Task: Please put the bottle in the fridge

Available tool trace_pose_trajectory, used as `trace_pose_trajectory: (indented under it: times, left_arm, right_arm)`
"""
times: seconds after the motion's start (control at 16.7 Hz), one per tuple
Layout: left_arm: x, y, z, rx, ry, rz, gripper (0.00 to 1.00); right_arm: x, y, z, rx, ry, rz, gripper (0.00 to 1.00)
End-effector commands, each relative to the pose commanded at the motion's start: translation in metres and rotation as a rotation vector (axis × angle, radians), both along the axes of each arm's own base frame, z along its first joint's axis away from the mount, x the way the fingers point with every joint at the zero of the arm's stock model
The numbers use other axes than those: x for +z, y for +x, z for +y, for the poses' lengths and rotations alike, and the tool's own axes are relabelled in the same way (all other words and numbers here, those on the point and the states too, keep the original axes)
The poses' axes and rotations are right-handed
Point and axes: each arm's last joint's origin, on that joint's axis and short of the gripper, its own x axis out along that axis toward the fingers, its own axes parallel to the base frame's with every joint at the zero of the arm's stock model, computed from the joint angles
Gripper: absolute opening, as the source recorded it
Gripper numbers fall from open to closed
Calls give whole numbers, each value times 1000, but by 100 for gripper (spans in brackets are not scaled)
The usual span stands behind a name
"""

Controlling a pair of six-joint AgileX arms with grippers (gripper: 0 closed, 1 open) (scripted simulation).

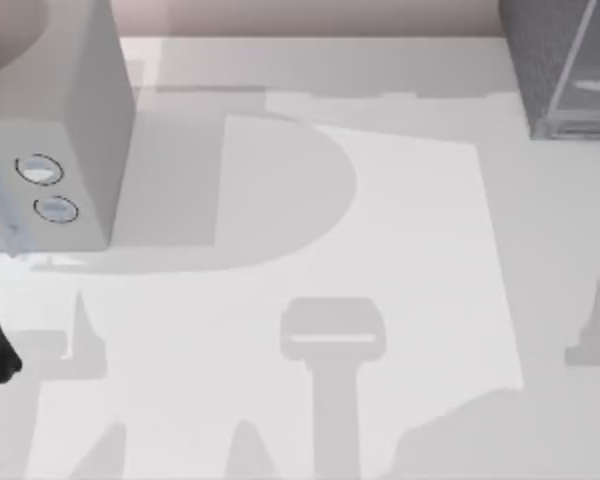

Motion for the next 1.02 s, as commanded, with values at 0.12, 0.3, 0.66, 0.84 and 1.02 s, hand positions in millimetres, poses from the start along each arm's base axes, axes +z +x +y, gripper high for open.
trace_pose_trajectory:
  times: [0.12,0.3,0.66,0.84,1.02]
  left_arm:
    - [0,0,0,0,0,0,100]
    - [0,0,0,0,0,0,100]
    - [0,0,0,0,0,0,100]
    - [0,0,0,0,0,0,100]
    - [0,0,0,0,0,0,100]
  right_arm:
    - [17,6,-1,2,2,-19,1]
    - [43,25,-4,4,-3,-22,1]
    - [78,109,-22,8,-17,2,1]
    - [71,165,-38,10,-21,19,1]
    - [45,218,-57,9,-20,38,1]
